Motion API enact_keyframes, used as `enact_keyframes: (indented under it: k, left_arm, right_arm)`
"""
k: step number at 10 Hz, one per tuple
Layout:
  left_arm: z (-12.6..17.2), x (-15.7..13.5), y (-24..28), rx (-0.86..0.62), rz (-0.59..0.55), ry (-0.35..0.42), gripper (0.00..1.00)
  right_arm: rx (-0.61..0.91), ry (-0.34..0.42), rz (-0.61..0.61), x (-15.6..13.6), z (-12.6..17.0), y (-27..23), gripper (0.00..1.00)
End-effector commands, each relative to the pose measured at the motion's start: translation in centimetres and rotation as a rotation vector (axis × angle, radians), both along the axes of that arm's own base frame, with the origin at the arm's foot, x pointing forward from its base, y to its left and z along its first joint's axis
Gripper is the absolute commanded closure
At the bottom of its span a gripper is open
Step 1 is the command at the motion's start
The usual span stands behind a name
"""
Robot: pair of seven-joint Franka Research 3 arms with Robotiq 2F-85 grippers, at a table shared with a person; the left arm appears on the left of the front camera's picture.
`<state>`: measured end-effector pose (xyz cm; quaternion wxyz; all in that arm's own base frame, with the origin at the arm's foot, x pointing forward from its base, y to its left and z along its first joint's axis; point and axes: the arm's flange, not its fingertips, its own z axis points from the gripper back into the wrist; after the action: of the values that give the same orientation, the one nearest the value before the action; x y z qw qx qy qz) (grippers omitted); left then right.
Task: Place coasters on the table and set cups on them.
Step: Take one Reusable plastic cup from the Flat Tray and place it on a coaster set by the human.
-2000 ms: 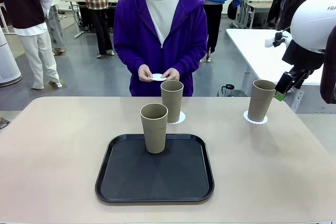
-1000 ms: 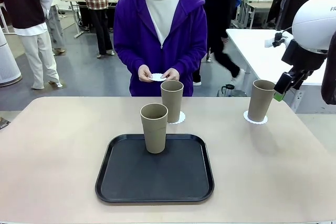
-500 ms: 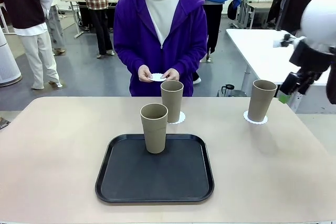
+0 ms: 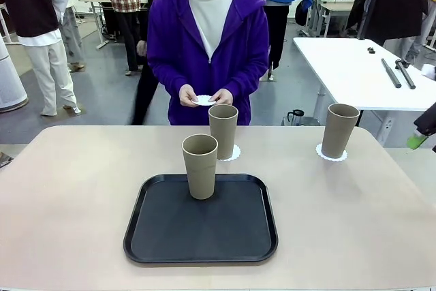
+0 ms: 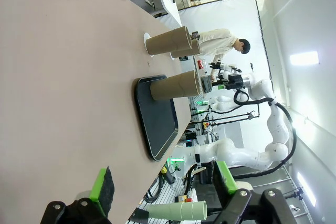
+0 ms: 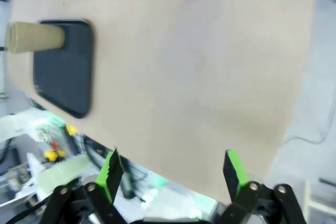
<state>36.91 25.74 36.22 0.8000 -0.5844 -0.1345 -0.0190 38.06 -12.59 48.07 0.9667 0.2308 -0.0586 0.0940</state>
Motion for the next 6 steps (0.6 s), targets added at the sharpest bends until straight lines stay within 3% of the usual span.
enact_keyframes:
  k: [1, 4, 6]
  left_arm:
    - [0.2, 0.0, 0.1, 0.001, 0.0, -0.001, 0.0]
    - [0.2, 0.0, 0.1, 0.001, 0.0, -0.001, 0.0]
    - [0.2, 0.0, 0.1, 0.001, 0.0, -0.001, 0.0]
  right_arm:
    - [0.396, -0.074, 0.075, 1.1, 1.3, -3.0, 0.0]
    - [0.798, -0.133, 0.084, -0.3, -1.5, -8.6, 0.0]
    - [0.881, -0.052, 0.029, -0.9, -4.9, -11.3, 0.0]
